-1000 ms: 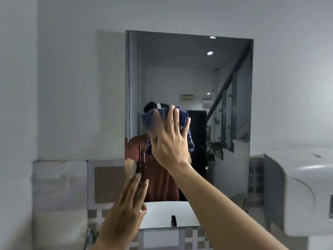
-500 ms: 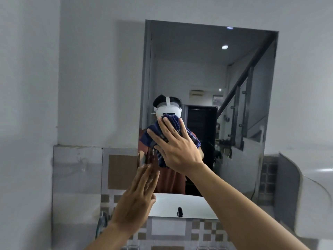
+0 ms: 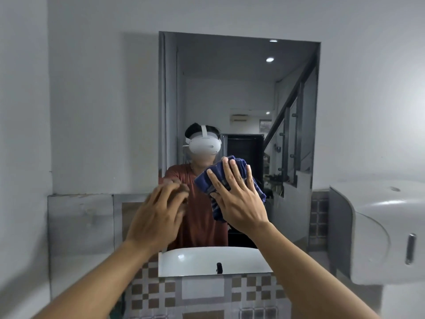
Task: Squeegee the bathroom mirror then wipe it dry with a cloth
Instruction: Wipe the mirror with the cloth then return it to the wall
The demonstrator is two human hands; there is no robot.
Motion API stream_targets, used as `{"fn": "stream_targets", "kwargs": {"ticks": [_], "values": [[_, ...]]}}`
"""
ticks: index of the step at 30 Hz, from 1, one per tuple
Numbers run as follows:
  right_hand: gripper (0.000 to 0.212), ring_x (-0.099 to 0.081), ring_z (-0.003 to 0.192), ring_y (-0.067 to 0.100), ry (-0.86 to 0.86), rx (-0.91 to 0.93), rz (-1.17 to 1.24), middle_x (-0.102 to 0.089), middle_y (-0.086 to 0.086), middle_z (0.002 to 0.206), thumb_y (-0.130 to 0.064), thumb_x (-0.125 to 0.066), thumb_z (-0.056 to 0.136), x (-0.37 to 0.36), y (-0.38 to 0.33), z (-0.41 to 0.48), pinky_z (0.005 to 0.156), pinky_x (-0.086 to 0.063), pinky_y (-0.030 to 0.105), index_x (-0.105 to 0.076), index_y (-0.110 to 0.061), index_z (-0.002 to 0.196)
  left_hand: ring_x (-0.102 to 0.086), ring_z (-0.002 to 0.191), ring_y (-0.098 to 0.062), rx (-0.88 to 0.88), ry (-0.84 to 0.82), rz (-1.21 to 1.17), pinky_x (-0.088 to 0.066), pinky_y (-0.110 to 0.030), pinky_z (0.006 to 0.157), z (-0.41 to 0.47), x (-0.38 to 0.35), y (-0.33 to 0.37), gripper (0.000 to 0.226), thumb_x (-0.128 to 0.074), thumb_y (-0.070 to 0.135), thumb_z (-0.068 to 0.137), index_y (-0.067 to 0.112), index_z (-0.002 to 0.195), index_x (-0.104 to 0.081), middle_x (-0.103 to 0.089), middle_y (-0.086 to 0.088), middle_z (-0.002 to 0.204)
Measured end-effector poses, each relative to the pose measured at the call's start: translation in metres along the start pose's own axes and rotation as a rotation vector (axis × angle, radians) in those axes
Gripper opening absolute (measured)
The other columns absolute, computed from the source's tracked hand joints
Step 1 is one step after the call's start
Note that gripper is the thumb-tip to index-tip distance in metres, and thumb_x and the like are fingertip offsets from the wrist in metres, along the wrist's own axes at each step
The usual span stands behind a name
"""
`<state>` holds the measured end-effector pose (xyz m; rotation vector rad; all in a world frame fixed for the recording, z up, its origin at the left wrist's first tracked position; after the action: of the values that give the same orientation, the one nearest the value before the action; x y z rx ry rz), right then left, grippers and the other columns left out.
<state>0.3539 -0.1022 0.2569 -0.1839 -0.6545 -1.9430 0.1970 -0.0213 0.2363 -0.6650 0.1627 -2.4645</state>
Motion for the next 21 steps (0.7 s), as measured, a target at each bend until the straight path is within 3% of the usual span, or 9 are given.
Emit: {"fn": "stream_targets", "kwargs": {"ticks": [7, 12, 16, 21], "values": [[0.059, 0.001, 0.155, 0.034, 0.038, -0.181, 0.059, -0.010, 0.021, 0.166, -0.040, -0.031, 0.104, 0.005, 0.040, -0.013, 0.121, -0.012, 0.064, -0.021, -0.022, 0.159, -0.025, 0.147, -0.036, -0.093, -0.029, 0.146, -0.025, -0.047, 0.119, 0.073, 0.020, -0.013, 0.071, -0.060, 0.045, 0.092, 0.016, 0.153, -0.037, -0.027, -0.020, 0.159], [0.057, 0.001, 0.156, 0.031, 0.097, -0.302, 0.092, -0.009, 0.018, 0.167, -0.041, -0.030, 0.106, 0.012, 0.076, -0.025, 0.123, -0.008, 0.061, -0.021, -0.024, 0.160, -0.019, 0.150, -0.036, -0.145, -0.077, 0.148, -0.027, -0.052, 0.120, 0.078, 0.015, -0.011, 0.073, -0.058, 0.047, 0.091, 0.018, 0.154, -0.034, -0.024, -0.020, 0.161], [0.057, 0.001, 0.156, 0.030, 0.139, -0.449, 0.112, -0.008, 0.017, 0.167, -0.049, -0.014, 0.106, 0.017, 0.109, -0.033, 0.123, -0.008, 0.059, -0.016, -0.028, 0.160, -0.020, 0.150, -0.037, -0.138, -0.075, 0.140, -0.029, -0.055, 0.118, 0.078, 0.017, -0.009, 0.079, -0.069, 0.043, 0.086, 0.017, 0.153, -0.035, -0.026, -0.021, 0.160], [0.063, 0.015, 0.154, 0.023, 0.129, -0.621, 0.140, 0.000, 0.016, 0.168, -0.055, -0.005, 0.103, 0.010, 0.136, -0.056, 0.124, -0.004, 0.056, -0.009, -0.031, 0.161, -0.021, 0.149, -0.038, -0.152, -0.063, 0.109, -0.030, -0.056, 0.117, 0.077, 0.018, -0.010, 0.076, -0.067, 0.042, 0.087, 0.017, 0.152, -0.038, -0.027, -0.022, 0.159]]}}
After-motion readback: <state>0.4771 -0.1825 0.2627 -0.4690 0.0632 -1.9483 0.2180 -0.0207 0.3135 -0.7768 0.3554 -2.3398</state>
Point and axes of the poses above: each hand's wrist, its own z-axis towards the middle knuckle, its own x-axis out of the back of the hand, y = z × x, the point moved 8 cm from there along z, towards the middle knuckle
